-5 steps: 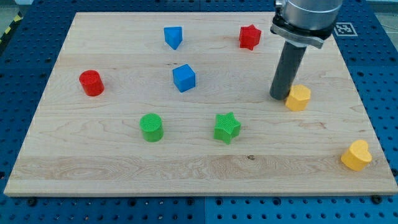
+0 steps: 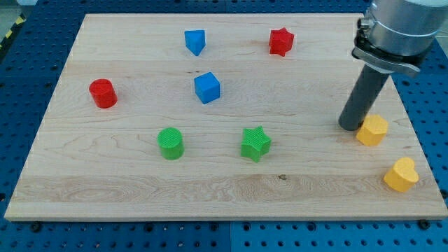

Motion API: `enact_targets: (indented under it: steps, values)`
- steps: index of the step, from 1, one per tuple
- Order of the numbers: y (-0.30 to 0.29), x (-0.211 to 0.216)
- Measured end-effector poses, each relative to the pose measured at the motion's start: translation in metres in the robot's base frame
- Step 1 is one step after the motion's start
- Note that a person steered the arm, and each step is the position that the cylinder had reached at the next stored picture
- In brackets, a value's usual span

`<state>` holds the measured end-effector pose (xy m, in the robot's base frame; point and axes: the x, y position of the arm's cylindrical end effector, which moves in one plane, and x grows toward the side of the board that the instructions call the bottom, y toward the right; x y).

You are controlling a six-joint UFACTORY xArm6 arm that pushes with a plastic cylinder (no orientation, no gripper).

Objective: Push green star right bottom into green circle

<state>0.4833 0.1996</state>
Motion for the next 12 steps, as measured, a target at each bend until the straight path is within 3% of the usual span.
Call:
enact_targets:
  steps: [3, 9, 12]
  values:
    - [0.02, -0.022]
    - [0.047, 0.017]
    - [-0.013, -0.027]
